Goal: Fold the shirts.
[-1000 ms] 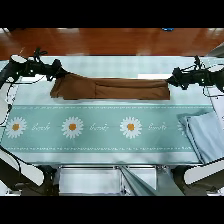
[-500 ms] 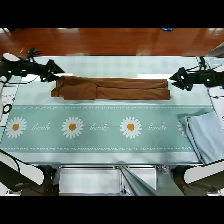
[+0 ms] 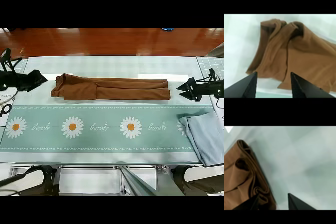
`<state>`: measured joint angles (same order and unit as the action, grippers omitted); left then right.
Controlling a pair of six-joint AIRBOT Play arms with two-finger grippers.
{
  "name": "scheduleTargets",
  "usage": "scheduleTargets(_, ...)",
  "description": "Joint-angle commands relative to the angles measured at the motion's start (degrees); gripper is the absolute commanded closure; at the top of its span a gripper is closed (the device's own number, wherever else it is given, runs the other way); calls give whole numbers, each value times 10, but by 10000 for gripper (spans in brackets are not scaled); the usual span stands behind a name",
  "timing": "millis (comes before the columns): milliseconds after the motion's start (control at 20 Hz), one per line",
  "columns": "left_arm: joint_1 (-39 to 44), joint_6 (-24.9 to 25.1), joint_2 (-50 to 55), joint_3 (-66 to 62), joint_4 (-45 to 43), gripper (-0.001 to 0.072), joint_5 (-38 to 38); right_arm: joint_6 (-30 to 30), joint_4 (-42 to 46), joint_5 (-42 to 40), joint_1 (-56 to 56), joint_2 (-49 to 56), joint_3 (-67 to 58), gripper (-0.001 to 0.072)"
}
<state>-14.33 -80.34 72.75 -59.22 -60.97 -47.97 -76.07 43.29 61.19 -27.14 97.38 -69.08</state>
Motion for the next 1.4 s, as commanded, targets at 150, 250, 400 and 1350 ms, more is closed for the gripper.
scheduleTargets(150,73,1,-83,98,17,201,57,18,-113,-35,58,59,7,290)
scheduleTargets(250,90,1,-80,98,27,202,60,18,-126,-37,82,78,-13,290)
scheduleTargets(400,106,1,-80,98,28,202,60,12,-136,-38,113,105,-54,292)
scheduleTargets(1350,366,43,103,-82,121,691,73,-31,127,66,127,-397,109,683)
